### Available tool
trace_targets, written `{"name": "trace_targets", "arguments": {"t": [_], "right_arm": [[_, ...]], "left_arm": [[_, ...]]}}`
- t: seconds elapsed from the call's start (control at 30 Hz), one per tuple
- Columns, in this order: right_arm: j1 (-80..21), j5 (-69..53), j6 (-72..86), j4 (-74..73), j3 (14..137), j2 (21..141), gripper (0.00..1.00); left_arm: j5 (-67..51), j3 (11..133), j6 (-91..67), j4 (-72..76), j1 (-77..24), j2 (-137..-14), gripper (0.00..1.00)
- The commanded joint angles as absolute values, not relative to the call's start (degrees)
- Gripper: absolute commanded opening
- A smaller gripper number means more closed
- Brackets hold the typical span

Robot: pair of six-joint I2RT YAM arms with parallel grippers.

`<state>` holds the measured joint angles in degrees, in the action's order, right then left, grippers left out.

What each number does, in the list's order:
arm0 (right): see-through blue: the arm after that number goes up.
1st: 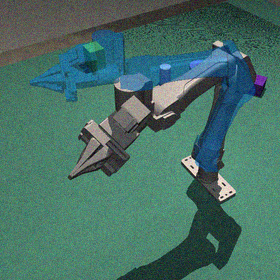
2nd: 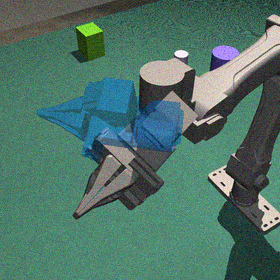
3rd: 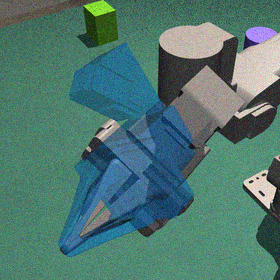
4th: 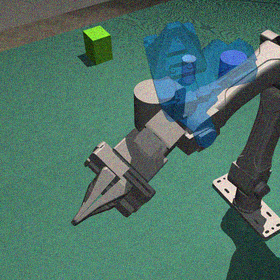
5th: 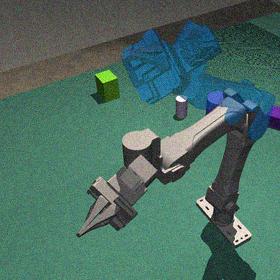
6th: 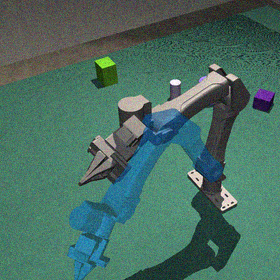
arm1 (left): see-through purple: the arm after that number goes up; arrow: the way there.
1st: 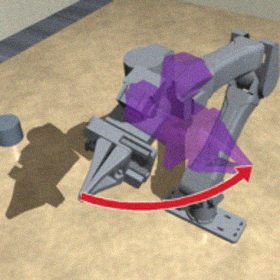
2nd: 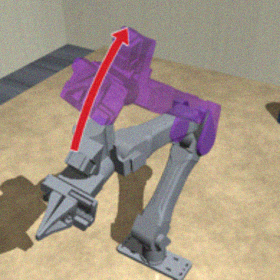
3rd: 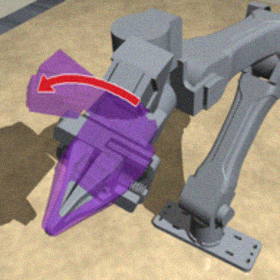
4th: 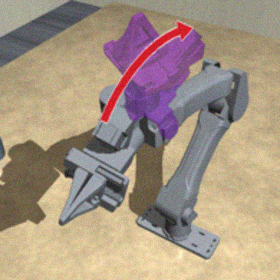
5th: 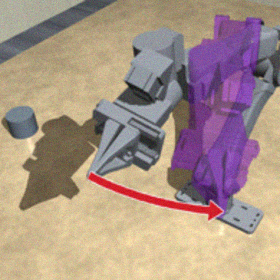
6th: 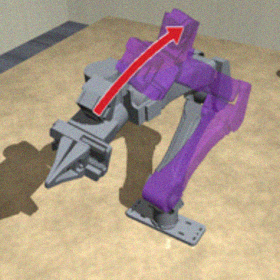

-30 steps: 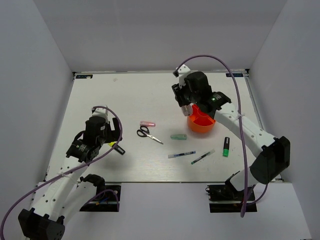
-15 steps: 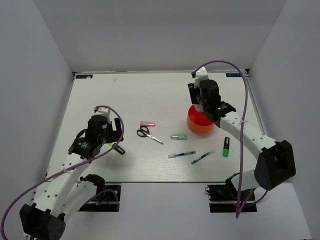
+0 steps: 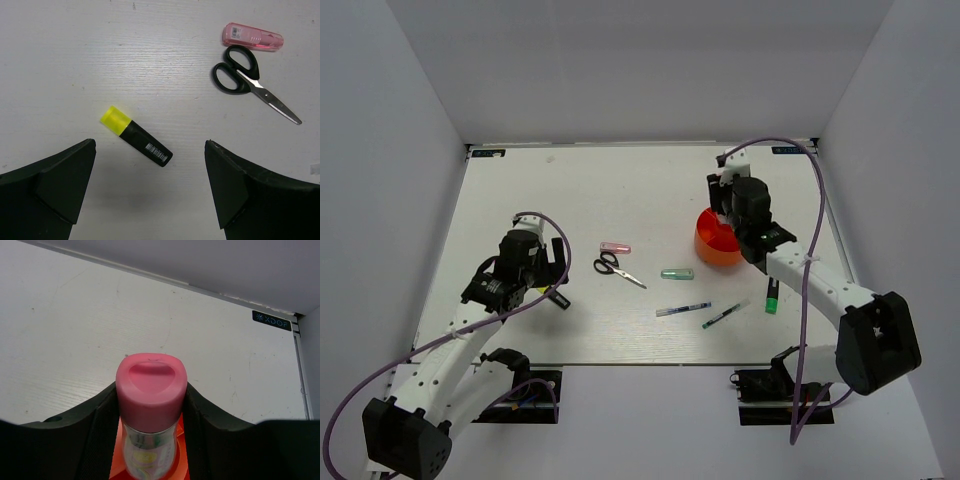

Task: Sort the stationery into containers
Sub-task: Place the stationery in the storage box.

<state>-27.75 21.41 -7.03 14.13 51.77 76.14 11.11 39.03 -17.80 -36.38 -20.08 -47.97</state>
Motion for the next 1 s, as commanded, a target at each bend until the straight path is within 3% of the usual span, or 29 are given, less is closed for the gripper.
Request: {"name": "trace_targets", "arguments": {"t": [0.0, 0.47, 0.87, 0.97], "right_arm": [[-26.9, 21.8, -8.9, 25.6, 48.9, 74.1, 0.0], [-25.1, 19.7, -10.6, 44.5, 39.4, 75.3, 0.0], [-24.9, 17.8, -5.9, 50.7, 32.9, 74.7, 0.0], [-24.8, 18.2, -5.5, 49.9, 32.7, 74.5, 0.13]], "left_arm": [[10.5, 38.8, -17.4, -35.3, -19.9, -47.6, 1.0], [10.5, 38.8, -17.2, -35.4, -20.0, -47.9, 1.0], [10.2, 38.8, -17.3, -35.3, -19.9, -48.3, 1.0], [9.2, 38.9, -17.3, -35.1, -19.9, -48.7, 1.0]]}}
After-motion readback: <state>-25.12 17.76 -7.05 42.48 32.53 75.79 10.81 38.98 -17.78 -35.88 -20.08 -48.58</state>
